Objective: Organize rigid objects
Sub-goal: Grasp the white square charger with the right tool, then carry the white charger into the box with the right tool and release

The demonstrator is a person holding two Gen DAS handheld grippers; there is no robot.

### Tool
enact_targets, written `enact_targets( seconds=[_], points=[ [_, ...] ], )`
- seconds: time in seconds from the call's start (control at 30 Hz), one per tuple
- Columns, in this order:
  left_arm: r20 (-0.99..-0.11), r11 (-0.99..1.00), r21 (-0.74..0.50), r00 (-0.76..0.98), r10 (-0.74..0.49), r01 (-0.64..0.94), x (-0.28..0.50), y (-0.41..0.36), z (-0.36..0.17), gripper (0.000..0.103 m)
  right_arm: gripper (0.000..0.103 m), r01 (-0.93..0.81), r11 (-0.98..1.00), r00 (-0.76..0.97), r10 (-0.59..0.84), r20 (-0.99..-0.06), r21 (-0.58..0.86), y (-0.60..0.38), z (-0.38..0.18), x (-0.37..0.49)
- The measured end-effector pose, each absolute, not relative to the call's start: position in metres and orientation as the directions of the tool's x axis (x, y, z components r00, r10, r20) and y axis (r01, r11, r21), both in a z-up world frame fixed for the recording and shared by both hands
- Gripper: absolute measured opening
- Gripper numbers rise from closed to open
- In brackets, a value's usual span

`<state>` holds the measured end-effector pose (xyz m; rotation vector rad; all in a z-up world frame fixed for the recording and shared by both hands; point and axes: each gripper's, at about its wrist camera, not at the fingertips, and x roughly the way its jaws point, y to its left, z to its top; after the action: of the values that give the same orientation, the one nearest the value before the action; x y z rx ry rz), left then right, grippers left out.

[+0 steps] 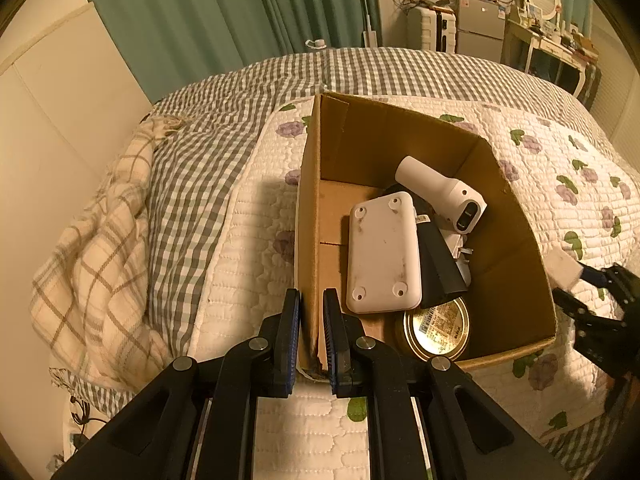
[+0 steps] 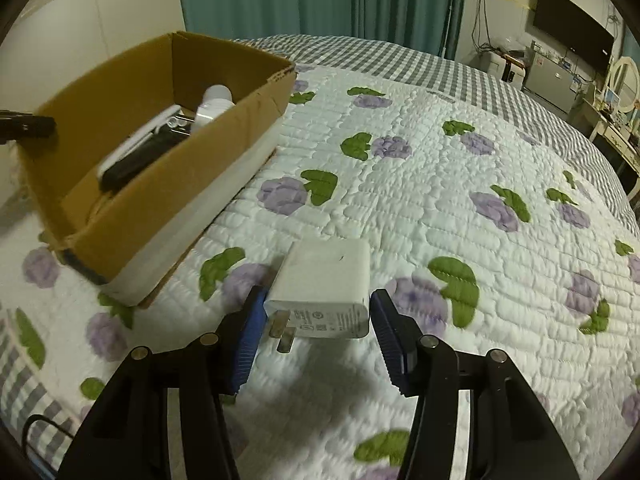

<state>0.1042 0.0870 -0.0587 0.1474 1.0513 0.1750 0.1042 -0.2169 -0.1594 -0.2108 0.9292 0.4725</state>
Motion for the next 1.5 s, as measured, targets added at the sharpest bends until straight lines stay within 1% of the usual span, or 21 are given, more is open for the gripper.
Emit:
enact_targets(
  seconds=[0.2, 0.43, 0.7, 0.9, 1.03, 1.13, 1.37, 1.5],
  points=[
    [-0.851, 0.979, 0.193, 0.486, 0.2, -0.066, 0.106, 0.089, -0.06, 0.011, 0.052, -0.46, 0.888, 0.524, 0.284, -0.803, 0.014, -0.226, -0.142, 0.097],
    [-0.851, 0.98, 0.191, 0.487, 0.198, -0.065, 0.106, 0.088, -0.06, 0.011, 0.052, -0.463, 0.883, 0.579, 0.234, -0.781, -0.079, -0.231, -0.106, 0.097],
    [-0.851, 0.98, 0.191, 0.487, 0.196, -0.062, 0.106, 0.088, -0.061, 0.011, 0.052, -0.505, 0.854, 0.655, 0.282, -0.701, -0.128, -0.217, -0.042, 0.107],
    [-0.854, 0.984, 0.169, 0.49, 0.174, -0.054, 0.104, 0.091, -0.061, 0.011, 0.052, -0.568, 0.811, 0.67, 0.355, -0.652, -0.142, -0.171, -0.007, 0.121],
    [-0.858, 0.987, 0.157, 0.489, 0.159, -0.045, 0.104, 0.093, -0.06, 0.01, 0.052, -0.615, 0.781, 0.643, 0.418, -0.642, -0.108, -0.135, -0.005, 0.129],
    [-0.858, 0.987, 0.155, 0.49, 0.156, -0.043, 0.104, 0.093, -0.06, 0.01, 0.052, -0.659, 0.748, 0.596, 0.457, -0.66, -0.077, -0.1, -0.013, 0.142],
    [-0.858, 0.99, 0.136, 0.496, 0.134, -0.032, 0.104, 0.097, -0.059, 0.011, 0.052, -0.707, 0.705, 0.527, 0.476, -0.704, -0.053, -0.042, -0.046, 0.162],
    [-0.857, 0.991, 0.133, 0.499, 0.129, -0.028, 0.103, 0.097, -0.058, 0.011, 0.052, -0.712, 0.702, 0.494, 0.471, -0.731, -0.03, -0.026, -0.065, 0.171]
  ],
)
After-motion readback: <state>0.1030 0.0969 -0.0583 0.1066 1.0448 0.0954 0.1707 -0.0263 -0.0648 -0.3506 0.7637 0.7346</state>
